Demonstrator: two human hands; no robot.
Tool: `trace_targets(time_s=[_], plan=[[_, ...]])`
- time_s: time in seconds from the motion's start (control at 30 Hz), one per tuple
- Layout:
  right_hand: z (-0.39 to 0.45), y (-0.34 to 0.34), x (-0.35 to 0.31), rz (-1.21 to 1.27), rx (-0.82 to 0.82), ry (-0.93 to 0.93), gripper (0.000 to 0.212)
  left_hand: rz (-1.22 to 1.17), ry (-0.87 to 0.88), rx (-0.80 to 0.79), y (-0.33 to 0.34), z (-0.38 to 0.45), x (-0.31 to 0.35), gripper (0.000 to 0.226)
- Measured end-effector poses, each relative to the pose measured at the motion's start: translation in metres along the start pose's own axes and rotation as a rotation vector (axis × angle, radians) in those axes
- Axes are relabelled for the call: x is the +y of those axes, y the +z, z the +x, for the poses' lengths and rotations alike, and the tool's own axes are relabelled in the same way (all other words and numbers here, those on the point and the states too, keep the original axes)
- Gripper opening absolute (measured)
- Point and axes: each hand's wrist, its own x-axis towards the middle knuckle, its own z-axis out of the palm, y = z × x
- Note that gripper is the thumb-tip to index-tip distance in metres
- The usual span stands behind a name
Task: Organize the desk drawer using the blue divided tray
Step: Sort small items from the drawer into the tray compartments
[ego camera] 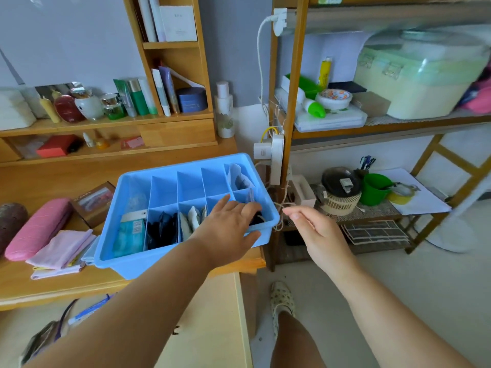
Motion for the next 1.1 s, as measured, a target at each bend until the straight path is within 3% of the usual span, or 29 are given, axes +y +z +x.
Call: trace_targets(time_s=[0.33, 0.47, 0.67, 0.8, 0.93, 1.1], plan=[[-0.026, -0.014, 0.005, 0.009, -0.02, 0.038, 0.024, 0.029, -0.059, -0.042, -0.005, -0.002, 0.008, 0.046], [-0.012, -0.012, 0.01, 0.036, -0.041, 0.026, 0.024, -0.096, -0.16, 0.005, -0.002, 0.009, 0.011, 0.063], [0.009, 0.002, 0.018, 0.062, -0.082, 0.005, 0.026, -0.021, -0.237, -0.046, 0.012, 0.014, 0.008, 0.079], [0.022, 0.008, 0.019, 0.058, -0.075, -0.036, 0.03, -0.128, -0.269, 0.073, 0.014, 0.017, 0.008, 0.087], [0.032, 0.009, 0.02, 0.05, -0.083, -0.051, 0.03, -0.042, -0.301, -0.024, 0.019, 0.022, 0.003, 0.081], [0.039, 0.015, 0.02, 0.017, -0.108, -0.077, 0.032, 0.027, -0.194, -0.073, 0.022, 0.024, 0.0, 0.073]])
